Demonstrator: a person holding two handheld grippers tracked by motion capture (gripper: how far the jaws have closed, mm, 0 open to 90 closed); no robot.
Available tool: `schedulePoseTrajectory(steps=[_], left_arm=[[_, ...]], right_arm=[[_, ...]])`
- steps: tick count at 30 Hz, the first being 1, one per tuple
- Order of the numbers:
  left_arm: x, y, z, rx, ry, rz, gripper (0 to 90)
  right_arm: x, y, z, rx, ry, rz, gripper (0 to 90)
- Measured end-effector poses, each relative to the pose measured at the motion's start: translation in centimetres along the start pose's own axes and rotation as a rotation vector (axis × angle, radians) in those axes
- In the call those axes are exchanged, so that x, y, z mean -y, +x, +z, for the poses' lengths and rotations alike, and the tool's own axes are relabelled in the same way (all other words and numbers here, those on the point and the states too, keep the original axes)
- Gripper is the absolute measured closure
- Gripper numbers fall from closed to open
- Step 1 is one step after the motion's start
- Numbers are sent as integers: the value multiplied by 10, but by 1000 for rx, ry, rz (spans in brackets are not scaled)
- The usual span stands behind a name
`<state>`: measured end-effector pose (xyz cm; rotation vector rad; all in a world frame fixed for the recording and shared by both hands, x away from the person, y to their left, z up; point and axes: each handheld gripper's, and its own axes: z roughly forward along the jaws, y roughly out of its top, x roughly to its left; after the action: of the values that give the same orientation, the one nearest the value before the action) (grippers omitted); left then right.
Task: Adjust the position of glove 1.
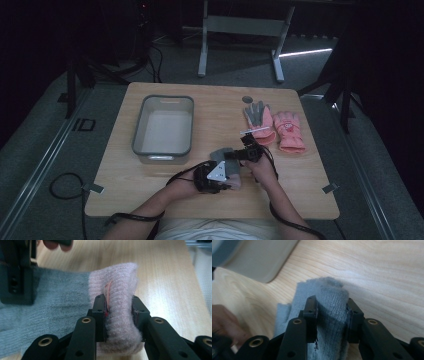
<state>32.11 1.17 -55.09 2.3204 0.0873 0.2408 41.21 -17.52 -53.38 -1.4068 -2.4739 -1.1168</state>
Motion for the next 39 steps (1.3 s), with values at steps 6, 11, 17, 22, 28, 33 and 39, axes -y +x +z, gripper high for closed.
schedulePoseTrajectory(steps=[6,11,17,22,28,33,39], left_arm=[[-13,8,-15,11,28,36,706],[-22,17,-28,21,25,54,706],[-33,28,-47,-1,12,80,704],[-39,33,-57,-9,23,98,704],[-46,45,-74,-10,31,104,702],[-45,55,-89,-28,32,100,701],[-42,61,-103,-42,37,96,701]], right_arm=[[-7,13,-15,21,-30,-52,703],[-15,18,-26,10,-65,-65,706],[-31,23,-40,3,-116,-74,707],[-39,27,-45,1,-131,-81,707],[-59,39,-50,0,-154,-112,707],[-73,48,-49,-3,-171,-128,707],[-85,58,-46,-9,-176,-148,708]])
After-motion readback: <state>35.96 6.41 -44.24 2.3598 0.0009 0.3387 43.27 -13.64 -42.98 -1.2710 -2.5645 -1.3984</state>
